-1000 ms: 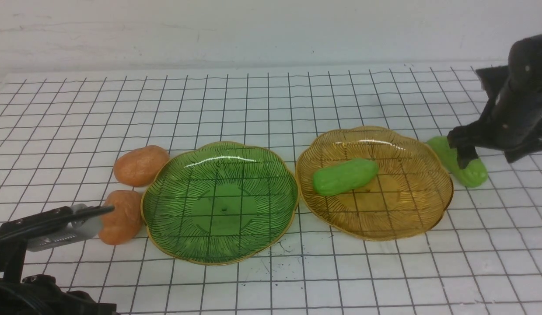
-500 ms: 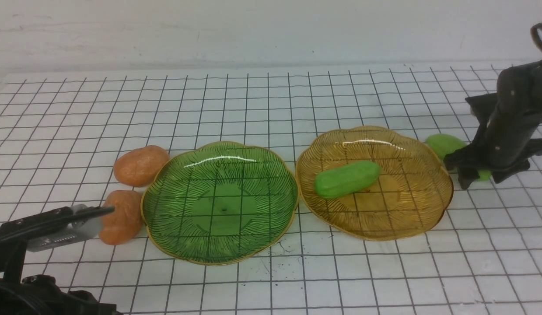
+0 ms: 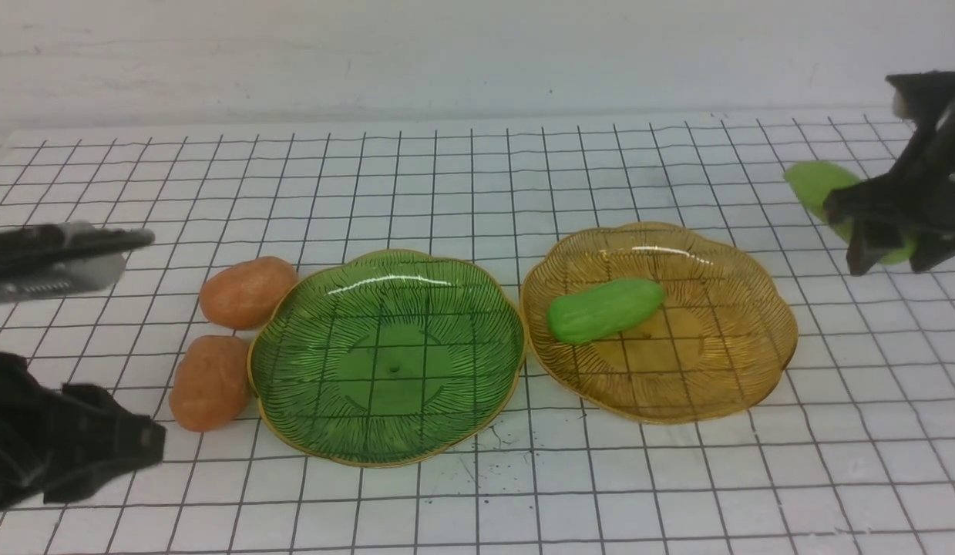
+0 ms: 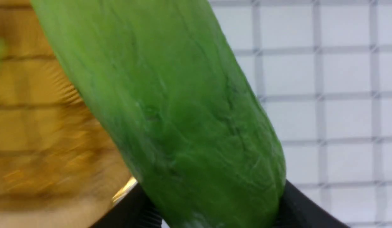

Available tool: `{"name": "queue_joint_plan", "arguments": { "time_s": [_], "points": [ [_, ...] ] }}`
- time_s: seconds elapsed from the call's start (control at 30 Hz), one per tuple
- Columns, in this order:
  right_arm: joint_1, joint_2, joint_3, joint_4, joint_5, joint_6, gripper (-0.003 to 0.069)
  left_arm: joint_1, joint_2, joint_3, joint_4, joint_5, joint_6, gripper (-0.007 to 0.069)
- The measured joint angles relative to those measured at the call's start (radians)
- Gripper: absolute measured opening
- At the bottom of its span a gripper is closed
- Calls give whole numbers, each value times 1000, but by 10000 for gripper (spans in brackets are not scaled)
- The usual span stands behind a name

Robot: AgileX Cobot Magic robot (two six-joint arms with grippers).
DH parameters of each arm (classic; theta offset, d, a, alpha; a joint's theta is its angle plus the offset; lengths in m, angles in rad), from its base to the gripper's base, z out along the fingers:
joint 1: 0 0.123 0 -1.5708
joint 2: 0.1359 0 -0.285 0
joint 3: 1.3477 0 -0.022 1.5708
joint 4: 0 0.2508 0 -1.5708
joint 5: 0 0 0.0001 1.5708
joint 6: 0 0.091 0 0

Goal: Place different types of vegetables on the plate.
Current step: 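Put the green cucumber next to the left plate into that plate, then put the potatoes from the left side into the left plate with the left gripper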

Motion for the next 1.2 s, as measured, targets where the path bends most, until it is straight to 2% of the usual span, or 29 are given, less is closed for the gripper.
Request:
{"name": "queue_joint_plan", "arguments": {
  "time_s": [0.1,0.2,0.47,0.57,0.7,0.8,1.03,1.2],
  "points": [
    [28,-19,49,116,10,-8,377,0,3,-2,31,-31,-23,294],
    [84,-8,93,158,9,-15,377,0,17,-2,45,-36,-35,352],
    [261,77,121,111,-64,-15,379,0,82,-7,37,-54,-37,469],
    [290,93,121,89,-75,3,433,0,103,-7,37,-54,-37,479],
    [298,94,106,48,-14,37,614,0,135,-22,33,-50,-37,479],
    [298,91,90,-3,1,48,674,0,158,-57,31,-48,-38,479],
    [298,26,89,-13,6,52,689,0,245,-88,39,-55,-43,479],
    [311,-181,219,115,6,30,641,1,365,-88,124,-100,-83,479]
  ]
}}
